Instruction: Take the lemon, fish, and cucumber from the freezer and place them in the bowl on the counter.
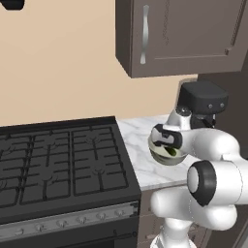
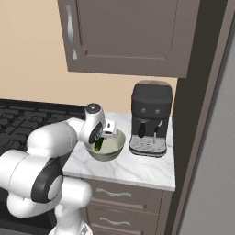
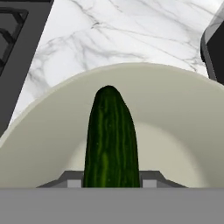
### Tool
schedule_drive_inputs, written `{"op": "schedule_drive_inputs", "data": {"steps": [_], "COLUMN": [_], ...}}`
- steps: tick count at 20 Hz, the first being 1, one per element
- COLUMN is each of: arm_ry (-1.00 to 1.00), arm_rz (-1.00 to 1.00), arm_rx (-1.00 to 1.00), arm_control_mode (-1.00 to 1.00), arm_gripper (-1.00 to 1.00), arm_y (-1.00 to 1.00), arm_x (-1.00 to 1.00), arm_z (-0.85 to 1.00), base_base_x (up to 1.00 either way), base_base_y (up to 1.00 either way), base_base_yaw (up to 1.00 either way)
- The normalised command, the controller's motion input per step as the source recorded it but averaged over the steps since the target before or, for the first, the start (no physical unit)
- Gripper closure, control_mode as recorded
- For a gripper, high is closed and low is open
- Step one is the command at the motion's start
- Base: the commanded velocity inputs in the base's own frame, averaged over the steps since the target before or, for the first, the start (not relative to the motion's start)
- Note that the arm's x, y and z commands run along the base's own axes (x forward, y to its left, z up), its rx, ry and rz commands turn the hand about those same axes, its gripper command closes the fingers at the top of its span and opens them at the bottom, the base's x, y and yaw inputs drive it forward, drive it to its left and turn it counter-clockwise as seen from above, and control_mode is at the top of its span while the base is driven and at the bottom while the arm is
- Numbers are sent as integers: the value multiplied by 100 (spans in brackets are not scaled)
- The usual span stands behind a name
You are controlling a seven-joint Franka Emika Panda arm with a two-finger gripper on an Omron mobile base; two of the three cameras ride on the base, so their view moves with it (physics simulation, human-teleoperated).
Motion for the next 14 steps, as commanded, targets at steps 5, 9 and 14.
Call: {"op": "schedule_drive_inputs", "data": {"steps": [5,9,14], "arm_ry": [0,0,0], "arm_rz": [0,0,0], "arm_rx": [0,2,1], "arm_control_mode": [-100,-100,-100], "arm_gripper": [100,100,100], "arm_y": [-2,-18,-28], "arm_x": [7,24,8], "arm_z": [-26,-2,-8], "base_base_x": [0,0,0], "base_base_y": [0,0,0], "base_base_yaw": [0,0,0]}}
